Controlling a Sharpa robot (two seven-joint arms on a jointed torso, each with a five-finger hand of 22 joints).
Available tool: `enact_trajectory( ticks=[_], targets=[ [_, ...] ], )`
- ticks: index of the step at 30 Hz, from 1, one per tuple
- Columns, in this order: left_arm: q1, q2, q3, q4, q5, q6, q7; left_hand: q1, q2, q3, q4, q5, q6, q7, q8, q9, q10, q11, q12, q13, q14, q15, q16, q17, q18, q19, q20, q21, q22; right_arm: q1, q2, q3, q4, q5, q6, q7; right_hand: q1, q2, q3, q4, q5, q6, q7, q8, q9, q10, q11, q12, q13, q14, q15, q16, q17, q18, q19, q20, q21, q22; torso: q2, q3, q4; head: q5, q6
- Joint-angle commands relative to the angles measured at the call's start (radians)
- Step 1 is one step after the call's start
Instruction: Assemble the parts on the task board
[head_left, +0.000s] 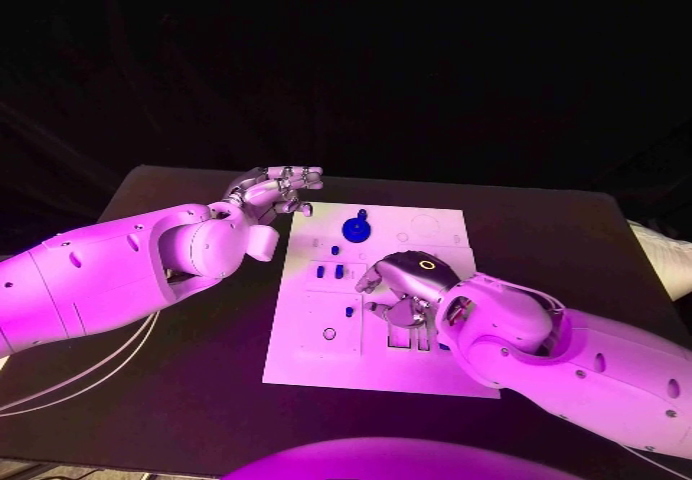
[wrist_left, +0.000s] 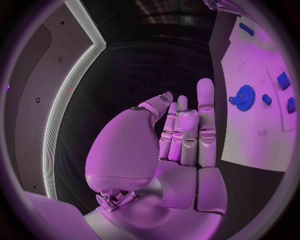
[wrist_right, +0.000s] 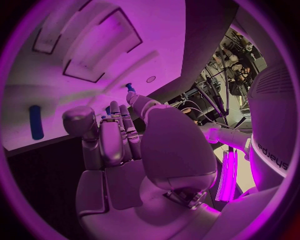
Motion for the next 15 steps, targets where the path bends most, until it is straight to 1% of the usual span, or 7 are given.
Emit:
enact_trajectory(
  ticks=[1, 3, 5, 6, 9, 12, 15],
  targets=[
    [0.001, -0.001, 0.001, 0.004, -0.006, 0.02, 0.0, -0.008, 0.001, -0.006, -0.002, 0.003, -0.006, 0.002, 0.004, -0.001, -0.006, 0.0, 0.007, 0.002, -0.003, 0.002, 0.002, -0.001, 0.017, -0.001, 0.007, -0.007, -0.002, 0.017, -0.048, 0.011, 0.028, 0.048, -0.009, -0.011, -0.011, -0.011, -0.018, 0.001, 0.004, -0.007, -0.012, 0.001, -0.002, -0.004, -0.009, 0.007, -0.001, 0.028, 0.003, -0.003, -0.003, 0.016, 0.002, 0.004, -0.003, 0.0, -0.001, -0.0024, -0.0014, -0.004, 0.002],
    [0.001, -0.003, 0.001, 0.004, -0.007, 0.02, 0.0, -0.008, 0.001, -0.006, -0.002, 0.003, -0.006, 0.002, 0.004, -0.001, -0.006, 0.0, 0.007, 0.002, -0.003, 0.002, 0.002, -0.001, 0.017, -0.001, 0.007, -0.007, -0.002, 0.032, -0.081, 0.018, 0.037, 0.051, 0.004, -0.023, -0.023, -0.024, -0.045, 0.005, 0.003, -0.032, -0.021, -0.003, -0.008, -0.037, -0.01, -0.002, -0.003, 0.03, 0.001, 0.003, 0.005, 0.017, -0.002, 0.003, -0.01, -0.011, 0.0, -0.0009, -0.0044, -0.004, 0.004],
    [0.001, -0.003, 0.001, 0.004, -0.008, 0.02, 0.0, -0.008, 0.001, -0.006, -0.002, 0.003, -0.006, 0.002, 0.004, -0.001, -0.006, 0.0, 0.007, 0.002, -0.003, 0.002, 0.002, -0.001, 0.017, -0.001, 0.007, -0.007, -0.002, 0.044, -0.104, 0.021, 0.037, 0.043, 0.01, -0.03, -0.03, -0.035, -0.081, 0.01, 0.0, -0.075, -0.014, -0.002, -0.015, -0.086, -0.002, -0.018, -0.004, 0.026, 0.006, -0.005, -0.008, 0.023, -0.016, 0.006, -0.037, -0.053, -0.001, -0.0014, -0.0071, -0.005, 0.006],
    [0.001, -0.004, 0.001, 0.005, -0.008, 0.021, -0.001, -0.008, 0.001, -0.006, -0.002, 0.003, -0.006, 0.002, 0.004, -0.001, -0.006, 0.0, 0.007, 0.002, -0.003, 0.002, 0.002, -0.001, 0.017, -0.001, 0.007, -0.007, -0.002, 0.052, -0.118, 0.022, 0.035, 0.034, 0.014, -0.034, -0.026, -0.037, -0.125, 0.018, -0.005, -0.101, -0.015, -0.001, -0.015, -0.12, 0.005, -0.022, -0.002, 0.021, 0.012, -0.01, -0.017, 0.027, -0.026, 0.011, -0.056, -0.079, -0.001, -0.0016, -0.0091, -0.005, 0.008],
    [0.001, -0.004, 0.001, 0.006, -0.009, 0.023, -0.001, -0.008, 0.001, -0.006, -0.002, 0.003, -0.006, 0.002, 0.004, -0.001, -0.006, 0.0, 0.007, 0.002, -0.003, 0.002, 0.002, -0.001, 0.017, -0.001, 0.007, -0.007, -0.002, 0.062, -0.144, 0.025, 0.024, 0.012, 0.022, -0.039, 0.029, -0.017, -0.246, 0.057, -0.006, -0.113, -0.023, 0.0, -0.01, -0.146, 0.009, 0.007, 0.002, 0.018, 0.017, -0.01, -0.025, 0.03, -0.026, 0.018, -0.071, -0.097, -0.001, -0.0014, -0.0112, -0.004, 0.01],
    [0.001, -0.004, 0.001, 0.007, -0.009, 0.025, -0.002, -0.008, 0.001, -0.006, -0.002, 0.003, -0.006, 0.002, 0.004, -0.001, -0.006, 0.0, 0.007, 0.002, -0.003, 0.002, 0.002, -0.001, 0.017, -0.001, 0.007, -0.007, -0.002, 0.067, -0.157, 0.026, 0.011, -0.011, 0.027, -0.038, 0.053, -0.012, -0.269, 0.072, -0.007, -0.112, -0.028, 0.0, -0.01, -0.149, 0.006, 0.023, 0.002, 0.018, 0.016, -0.009, -0.028, 0.03, -0.024, 0.017, -0.074, -0.101, -0.001, -0.0004, -0.0121, -0.004, 0.01],
    [0.001, -0.004, 0.001, 0.007, -0.01, 0.027, -0.003, -0.008, 0.001, -0.006, -0.002, 0.003, -0.006, 0.002, 0.004, -0.001, -0.006, 0.0, 0.007, 0.002, -0.003, 0.002, 0.002, -0.001, 0.017, -0.001, 0.007, -0.007, -0.002, 0.069, -0.161, 0.026, 0.0, -0.025, 0.036, -0.036, 0.068, -0.004, -0.274, 0.079, -0.007, -0.106, -0.032, 0.001, -0.009, -0.146, 0.0, 0.035, 0.003, 0.02, 0.012, -0.007, -0.028, 0.03, -0.021, 0.015, -0.074, -0.1, -0.001, -0.0009, -0.0113, -0.006, 0.01]
  ],
)
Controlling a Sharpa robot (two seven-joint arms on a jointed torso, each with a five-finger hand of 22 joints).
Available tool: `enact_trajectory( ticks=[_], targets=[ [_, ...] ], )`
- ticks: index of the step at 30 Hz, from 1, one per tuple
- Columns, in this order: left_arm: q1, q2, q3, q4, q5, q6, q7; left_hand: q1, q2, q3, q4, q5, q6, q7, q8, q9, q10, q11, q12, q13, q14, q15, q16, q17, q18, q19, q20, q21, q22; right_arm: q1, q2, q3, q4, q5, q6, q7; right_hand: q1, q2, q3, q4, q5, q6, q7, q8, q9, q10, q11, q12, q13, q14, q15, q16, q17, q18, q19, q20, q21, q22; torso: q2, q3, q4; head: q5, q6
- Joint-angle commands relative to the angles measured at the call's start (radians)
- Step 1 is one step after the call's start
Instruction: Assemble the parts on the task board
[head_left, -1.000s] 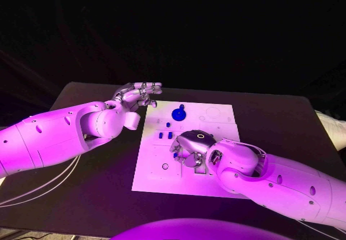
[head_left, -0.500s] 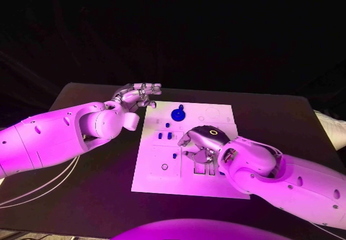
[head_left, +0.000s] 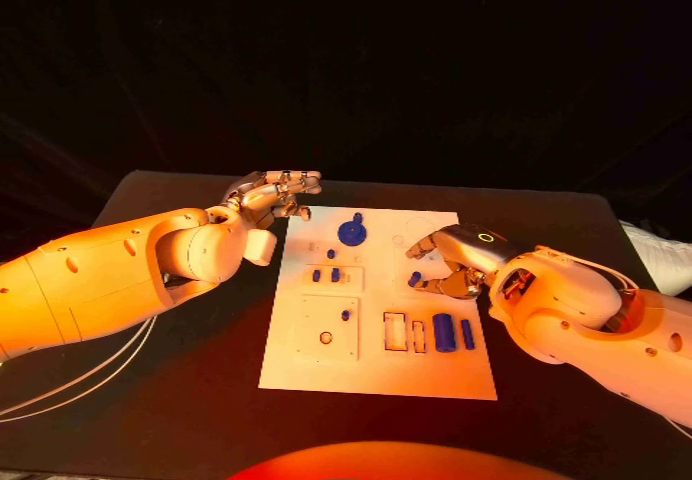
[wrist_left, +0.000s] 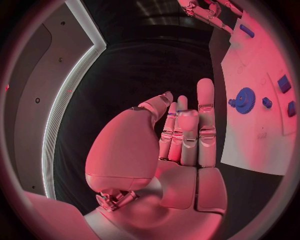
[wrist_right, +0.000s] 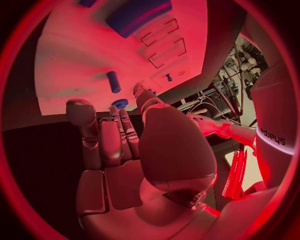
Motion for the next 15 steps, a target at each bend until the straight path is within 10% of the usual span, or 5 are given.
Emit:
enact_trajectory(
  ticks=[1, 15],
  targets=[
    [0.001, 0.001, 0.001, 0.002, -0.007, 0.024, 0.001, -0.008, 0.001, -0.006, -0.002, 0.003, -0.006, 0.002, 0.004, -0.001, -0.006, 0.0, 0.007, 0.001, -0.003, 0.002, 0.002, -0.001, 0.017, -0.001, 0.007, -0.007, -0.002, 0.001, -0.001, 0.001, -0.01, -0.046, 0.032, -0.009, 0.017, 0.006, -0.005, 0.004, -0.003, 0.004, -0.009, 0.001, 0.002, 0.001, -0.008, 0.012, 0.002, 0.021, 0.0, 0.001, -0.001, 0.014, 0.006, -0.001, -0.005, -0.001, -0.001, -0.0004, 0.0006, -0.002, 0.0],
    [0.001, -0.001, 0.001, 0.003, -0.01, 0.032, -0.005, -0.007, 0.002, -0.007, -0.002, 0.003, -0.008, 0.002, 0.005, -0.001, -0.009, 0.001, 0.008, 0.002, -0.004, 0.003, 0.001, -0.004, 0.017, -0.001, 0.007, -0.007, -0.002, -0.002, 0.029, 0.0, -0.042, -0.049, 0.076, 0.007, 0.066, 0.07, 0.069, 0.0, -0.064, 0.075, -0.016, 0.009, 0.007, 0.129, -0.029, 0.09, -0.001, 0.026, -0.018, -0.001, -0.01, 0.009, 0.029, -0.015, 0.005, 0.015, -0.001, -0.0014, 0.0004, -0.001, 0.003]
  ],
)
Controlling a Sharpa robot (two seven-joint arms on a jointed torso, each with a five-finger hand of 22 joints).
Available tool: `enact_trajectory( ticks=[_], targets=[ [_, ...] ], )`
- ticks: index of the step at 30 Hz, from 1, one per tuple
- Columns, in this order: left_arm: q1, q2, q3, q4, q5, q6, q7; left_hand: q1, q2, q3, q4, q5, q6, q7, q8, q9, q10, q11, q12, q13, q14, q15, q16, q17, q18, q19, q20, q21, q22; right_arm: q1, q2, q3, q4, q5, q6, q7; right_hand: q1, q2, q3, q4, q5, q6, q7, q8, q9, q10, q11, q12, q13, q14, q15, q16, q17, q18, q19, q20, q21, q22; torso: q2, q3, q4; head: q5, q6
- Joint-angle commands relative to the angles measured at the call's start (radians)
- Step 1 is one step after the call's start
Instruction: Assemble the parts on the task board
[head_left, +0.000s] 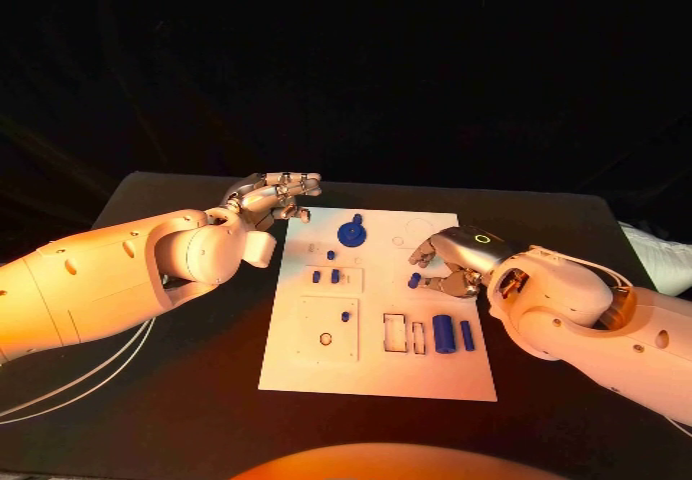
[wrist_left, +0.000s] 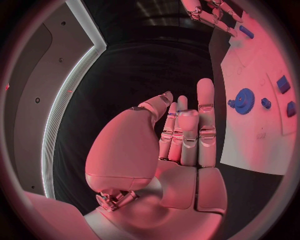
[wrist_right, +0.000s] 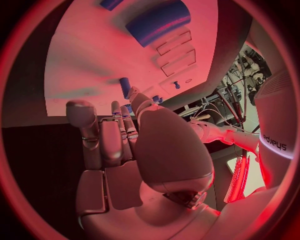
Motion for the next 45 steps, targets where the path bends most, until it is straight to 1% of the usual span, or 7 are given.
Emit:
enact_trajectory(
  ticks=[1, 6, 16, 23, 28, 36, 45],
  targets=[
    [0.001, 0.0, 0.001, 0.003, -0.006, 0.024, 0.0, -0.007, 0.002, -0.004, 0.001, 0.003, -0.004, -0.001, 0.005, -0.001, -0.009, 0.001, 0.003, 0.001, -0.004, 0.003, 0.001, -0.001, 0.017, -0.001, 0.007, -0.002, -0.001, -0.002, 0.007, -0.001, -0.004, -0.016, 0.038, 0.008, 0.0, 0.009, 0.02, 0.002, -0.005, 0.019, 0.002, 0.008, 0.003, 0.025, -0.006, 0.007, -0.003, 0.026, -0.012, -0.001, -0.003, 0.009, 0.009, -0.002, 0.006, 0.006, 0.0, -0.0003, -0.0007, 0.001, -0.001],
    [0.001, 0.0, 0.001, 0.004, -0.006, 0.025, -0.001, -0.009, 0.002, -0.006, 0.001, 0.003, -0.006, -0.001, 0.005, -0.001, -0.011, 0.001, 0.005, 0.002, -0.005, 0.003, 0.001, -0.001, 0.017, -0.001, 0.007, -0.003, -0.002, -0.002, 0.018, -0.003, -0.012, -0.01, 0.058, 0.007, -0.009, 0.006, 0.044, 0.008, -0.007, 0.043, 0.004, 0.01, 0.004, 0.052, -0.011, -0.001, -0.004, 0.027, -0.016, -0.001, -0.004, 0.008, 0.011, -0.008, 0.006, 0.005, 0.0, -0.0008, 0.0, 0.001, -0.004],
    [0.001, -0.001, 0.001, 0.003, -0.006, 0.032, -0.001, -0.018, 0.003, -0.013, 0.007, 0.0, -0.008, 0.0, 0.008, 0.0, -0.015, 0.002, 0.011, 0.003, -0.006, 0.005, 0.001, -0.002, 0.017, -0.001, 0.009, -0.005, -0.003, -0.002, 0.03, -0.007, -0.033, -0.005, 0.093, 0.001, -0.013, 0.001, 0.054, 0.011, -0.008, 0.049, 0.003, 0.008, 0.004, 0.06, -0.013, -0.007, -0.004, 0.028, -0.017, 0.0, -0.002, 0.008, 0.012, -0.01, 0.005, 0.005, 0.001, 0.0, 0.0006, 0.002, -0.009],
    [0.001, -0.001, 0.001, 0.002, -0.002, 0.036, 0.002, -0.033, 0.005, -0.026, 0.017, -0.008, -0.012, 0.0, 0.013, 0.001, -0.02, 0.003, 0.02, 0.005, -0.006, 0.006, 0.004, -0.002, 0.017, -0.001, 0.011, -0.008, -0.005, -0.002, 0.039, -0.01, -0.044, -0.034, 0.097, -0.002, -0.013, 0.0, 0.068, 0.011, -0.008, 0.061, 0.003, 0.009, 0.005, 0.071, -0.014, -0.013, -0.004, 0.029, -0.018, 0.004, 0.004, 0.007, 0.015, -0.011, 0.007, 0.008, 0.0, 0.0004, -0.0007, 0.004, -0.011],
    [0.001, -0.001, 0.001, 0.002, 0.001, 0.037, 0.004, -0.039, 0.007, -0.033, 0.022, -0.01, -0.014, 0.0, 0.015, 0.001, -0.023, 0.003, 0.024, 0.007, -0.006, 0.006, 0.005, -0.002, 0.017, 0.0, 0.012, -0.009, -0.007, -0.003, 0.045, -0.013, -0.047, -0.035, 0.072, -0.001, -0.022, 0.009, 0.092, 0.02, -0.009, 0.093, 0.0, 0.016, 0.009, 0.107, -0.02, -0.014, -0.001, 0.03, -0.023, 0.007, 0.006, 0.004, 0.024, -0.015, 0.02, 0.028, -0.001, 0.0008, -0.0001, 0.005, -0.014],
    [0.001, 0.0, 0.001, 0.0, 0.002, 0.04, 0.004, -0.039, 0.007, -0.033, 0.022, -0.01, -0.014, 0.0, 0.015, 0.001, -0.023, 0.003, 0.024, 0.007, -0.006, 0.006, 0.005, -0.002, 0.017, 0.0, 0.012, -0.009, -0.007, -0.003, 0.048, -0.014, -0.046, -0.013, 0.002, -0.004, -0.052, 0.007, 0.102, 0.042, -0.01, 0.122, -0.007, 0.022, 0.013, 0.15, -0.03, -0.021, 0.002, 0.033, -0.032, 0.014, 0.015, -0.005, 0.045, -0.023, 0.057, 0.086, -0.001, 0.0, -0.0008, 0.003, -0.014],
    [0.001, -0.001, 0.001, -0.001, 0.002, 0.04, 0.002, -0.038, 0.008, -0.035, 0.023, -0.011, -0.015, 0.0, 0.016, 0.001, -0.025, 0.003, 0.027, 0.007, -0.007, 0.006, 0.005, -0.004, 0.017, 0.0, 0.012, -0.01, -0.007, -0.004, 0.033, -0.012, -0.028, 0.087, -0.064, -0.023, -0.041, 0.017, 0.129, 0.037, -0.006, 0.143, -0.012, 0.027, 0.017, 0.177, -0.037, -0.032, 0.003, 0.033, -0.039, 0.016, 0.015, -0.009, 0.052, -0.03, 0.073, 0.108, -0.001, -0.0007, -0.0004, 0.001, -0.014]
  ],
)
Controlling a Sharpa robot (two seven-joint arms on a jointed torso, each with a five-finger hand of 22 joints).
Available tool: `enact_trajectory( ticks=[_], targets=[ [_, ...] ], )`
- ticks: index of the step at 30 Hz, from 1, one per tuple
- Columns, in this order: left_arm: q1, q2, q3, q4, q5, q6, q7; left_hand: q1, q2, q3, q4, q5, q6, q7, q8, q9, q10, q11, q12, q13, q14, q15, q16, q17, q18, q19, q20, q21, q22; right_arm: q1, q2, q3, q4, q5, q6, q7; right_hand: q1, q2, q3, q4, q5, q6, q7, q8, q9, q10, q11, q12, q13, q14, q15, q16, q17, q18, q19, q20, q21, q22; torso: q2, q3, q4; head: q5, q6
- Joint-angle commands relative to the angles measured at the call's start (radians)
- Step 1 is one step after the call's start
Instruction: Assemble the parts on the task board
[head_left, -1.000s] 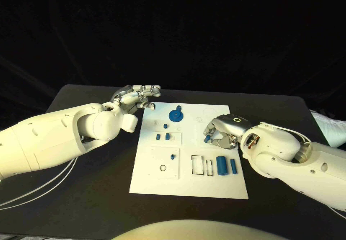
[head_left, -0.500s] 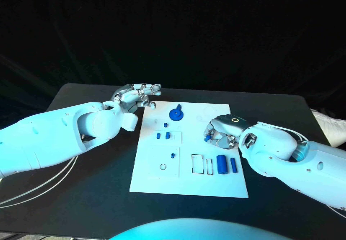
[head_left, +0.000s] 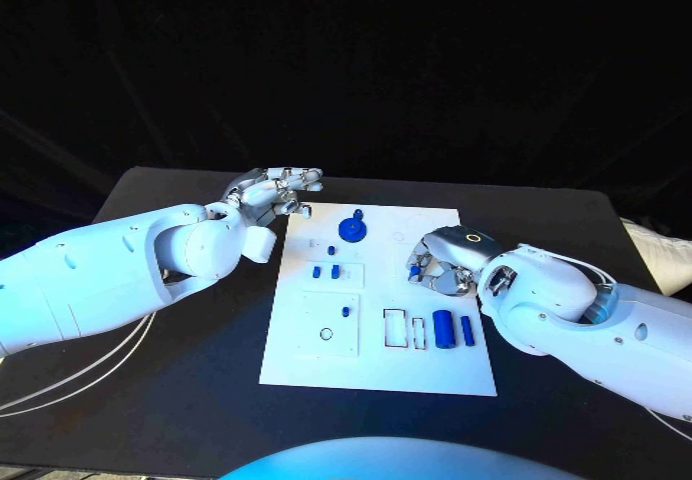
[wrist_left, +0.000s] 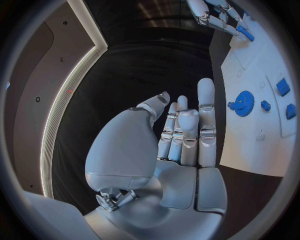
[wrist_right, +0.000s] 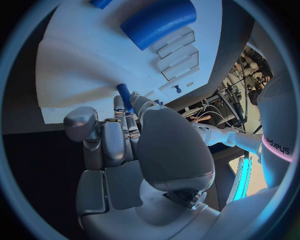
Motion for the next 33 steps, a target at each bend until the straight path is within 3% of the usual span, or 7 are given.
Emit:
enact_trajectory(
  ticks=[1, 10, 18, 22, 25, 33],
  targets=[
    [0.001, 0.0, 0.001, 0.001, 0.002, 0.019, 0.005, -0.009, 0.003, -0.005, -0.002, -0.003, -0.008, -0.001, 0.006, 0.001, -0.007, -0.001, 0.003, 0.002, -0.003, 0.003, 0.005, -0.001, 0.017, 0.0, 0.005, -0.004, -0.002, 0.0, -0.01, 0.003, 0.017, 0.081, -0.059, -0.016, 0.005, 0.009, 0.008, 0.0, 0.0, 0.009, 0.001, 0.006, 0.002, 0.007, 0.0, -0.007, 0.001, 0.029, -0.007, 0.005, 0.0, -0.009, 0.006, -0.002, 0.003, 0.002, 0.0, -0.0004, -0.0004, -0.001, 0.0],
    [0.001, -0.002, 0.001, -0.001, 0.002, 0.021, 0.004, -0.007, 0.003, -0.006, -0.003, -0.003, -0.009, -0.001, 0.007, 0.001, -0.008, -0.001, 0.005, 0.002, -0.004, 0.003, 0.005, -0.002, 0.018, 0.0, 0.005, -0.005, -0.002, 0.002, -0.043, 0.017, 0.106, 0.195, -0.073, -0.006, 0.013, 0.007, 0.019, -0.009, 0.002, 0.011, 0.003, 0.005, 0.002, 0.009, 0.0, -0.016, 0.0, 0.028, -0.008, 0.003, -0.004, -0.009, 0.005, -0.003, 0.003, 0.001, 0.0, -0.0001, -0.0008, 0.003, -0.002],
    [0.001, 0.004, 0.001, -0.003, 0.002, 0.026, 0.002, -0.006, 0.004, -0.006, -0.003, -0.003, -0.009, -0.001, 0.007, 0.001, -0.008, -0.001, 0.005, 0.002, -0.004, 0.002, 0.005, -0.002, 0.018, 0.0, 0.005, -0.005, -0.002, -0.013, 0.012, 0.018, 0.154, 0.228, -0.055, 0.012, 0.013, 0.006, 0.023, -0.011, 0.002, 0.01, 0.005, 0.003, 0.002, 0.009, 0.002, -0.021, -0.001, 0.027, -0.007, 0.001, -0.008, -0.008, 0.003, -0.003, 0.002, -0.002, 0.0, 0.0001, 0.0006, 0.01, -0.003],
    [0.001, 0.01, 0.001, -0.007, 0.002, 0.029, -0.001, -0.005, 0.004, -0.006, -0.004, -0.003, -0.009, -0.001, 0.008, 0.001, -0.009, -0.001, 0.006, 0.002, -0.004, 0.002, 0.005, -0.002, 0.018, 0.0, 0.005, -0.005, -0.002, -0.034, 0.058, 0.017, 0.154, 0.232, -0.049, 0.022, 0.013, 0.007, 0.025, -0.012, 0.003, 0.009, 0.006, 0.002, 0.002, 0.007, 0.003, -0.024, -0.001, 0.027, -0.006, 0.0, -0.009, -0.008, 0.003, -0.003, 0.001, -0.004, -0.001, -0.0012, 0.0028, 0.016, -0.004],
    [0.001, 0.013, 0.001, -0.008, 0.002, 0.031, -0.002, -0.004, 0.004, -0.006, -0.004, -0.003, -0.01, -0.001, 0.008, 0.001, -0.009, -0.001, 0.006, 0.002, -0.004, 0.002, 0.005, -0.002, 0.018, 0.0, 0.005, -0.005, -0.002, -0.049, 0.088, 0.014, 0.149, 0.23, -0.042, 0.03, 0.014, 0.007, 0.029, -0.015, 0.004, 0.007, 0.007, 0.0, 0.002, 0.006, 0.004, -0.028, -0.002, 0.026, -0.005, -0.001, -0.011, -0.008, 0.001, -0.002, -0.001, -0.006, -0.001, -0.0028, 0.001, 0.023, -0.006],
    [0.001, 0.018, 0.001, -0.008, 0.002, 0.033, -0.005, -0.003, 0.005, -0.006, -0.005, -0.003, -0.01, -0.001, 0.008, 0.001, -0.01, -0.001, 0.007, 0.002, -0.004, 0.002, 0.005, -0.003, 0.018, 0.0, 0.005, -0.005, -0.002, -0.083, 0.148, -0.002, 0.12, 0.172, -0.032, 0.039, 0.014, 0.007, 0.032, -0.016, 0.005, 0.006, 0.008, -0.001, 0.001, 0.005, 0.005, -0.031, -0.002, 0.026, -0.005, -0.001, -0.011, -0.008, 0.001, -0.002, 0.0, -0.005, -0.001, -0.0021, 0.0009, 0.032, -0.009]
  ],
)
